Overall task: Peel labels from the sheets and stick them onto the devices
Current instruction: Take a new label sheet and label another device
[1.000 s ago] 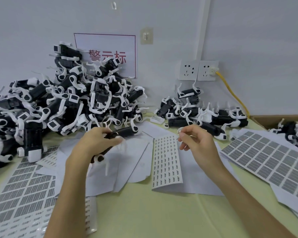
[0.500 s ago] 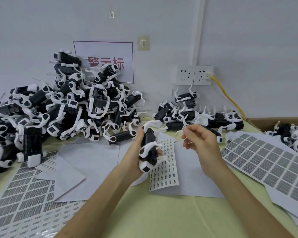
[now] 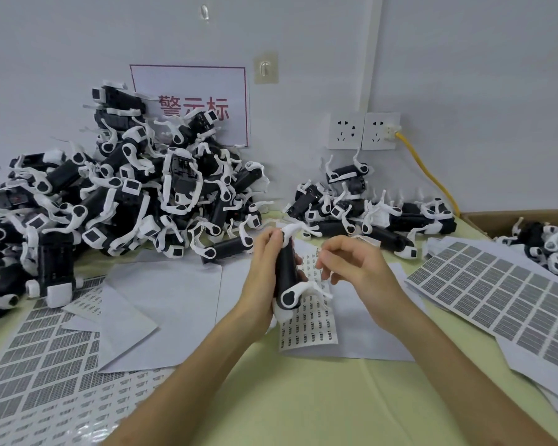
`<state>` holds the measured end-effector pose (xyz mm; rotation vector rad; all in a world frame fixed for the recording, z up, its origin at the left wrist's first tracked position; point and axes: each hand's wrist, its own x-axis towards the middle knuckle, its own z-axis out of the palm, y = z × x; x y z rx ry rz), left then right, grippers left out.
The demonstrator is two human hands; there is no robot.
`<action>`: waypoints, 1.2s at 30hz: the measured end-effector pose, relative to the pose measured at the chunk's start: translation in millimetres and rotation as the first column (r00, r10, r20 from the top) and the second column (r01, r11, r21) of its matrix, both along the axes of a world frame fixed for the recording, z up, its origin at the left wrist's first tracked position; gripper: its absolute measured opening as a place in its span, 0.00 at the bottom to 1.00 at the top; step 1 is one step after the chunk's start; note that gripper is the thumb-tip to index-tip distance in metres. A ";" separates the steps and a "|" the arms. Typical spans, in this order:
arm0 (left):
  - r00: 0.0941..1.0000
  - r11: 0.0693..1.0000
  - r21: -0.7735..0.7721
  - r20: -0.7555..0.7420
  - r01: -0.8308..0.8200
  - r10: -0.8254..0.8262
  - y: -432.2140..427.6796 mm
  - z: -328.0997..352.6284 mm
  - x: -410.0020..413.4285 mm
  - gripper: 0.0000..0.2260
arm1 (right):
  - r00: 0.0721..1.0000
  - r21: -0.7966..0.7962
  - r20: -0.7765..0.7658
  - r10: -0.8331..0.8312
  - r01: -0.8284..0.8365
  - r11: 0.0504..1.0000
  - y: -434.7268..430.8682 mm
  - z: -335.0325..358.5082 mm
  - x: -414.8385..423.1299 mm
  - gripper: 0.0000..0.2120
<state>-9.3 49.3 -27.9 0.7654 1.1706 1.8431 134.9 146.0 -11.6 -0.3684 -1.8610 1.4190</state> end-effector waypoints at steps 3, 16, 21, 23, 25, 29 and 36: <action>0.991 0.998 0.030 -0.121 -0.061 0.064 1.5 -3.5 1.8 0.19 | 0.999 0.015 0.015 0.039 -0.039 0.999 -2.2 -2.0 -1.8 0.06; 0.987 0.994 0.056 -0.134 0.098 -0.090 1.5 -3.7 4.6 0.26 | 0.996 -0.016 0.058 -0.061 0.062 0.998 -0.8 -3.8 -3.9 0.05; 0.963 0.994 0.028 -0.253 0.105 -0.095 -2.5 -6.2 7.1 0.35 | 0.995 -0.023 0.033 -0.089 0.090 0.996 0.9 -2.9 -1.7 0.05; 0.958 0.994 0.021 -0.271 0.103 -0.094 -4.1 -5.6 7.1 0.38 | 0.996 -0.020 0.034 -0.086 0.087 0.996 0.9 -2.5 -1.5 0.06; 0.956 0.995 0.024 -0.278 0.101 -0.091 -4.2 -4.6 6.6 0.38 | 0.996 -0.013 0.022 -0.090 0.090 0.996 1.4 -2.4 -1.1 0.06; 0.950 0.994 0.028 -0.297 0.110 -0.097 -5.1 -4.2 6.7 0.38 | 0.993 0.034 -0.016 -0.117 0.117 0.993 0.8 -1.3 -1.0 0.08; 0.931 0.990 0.058 -0.351 0.125 -0.097 -3.7 -6.8 6.7 0.39 | 0.989 0.068 0.037 -0.141 0.139 0.988 4.3 -4.1 -2.1 0.13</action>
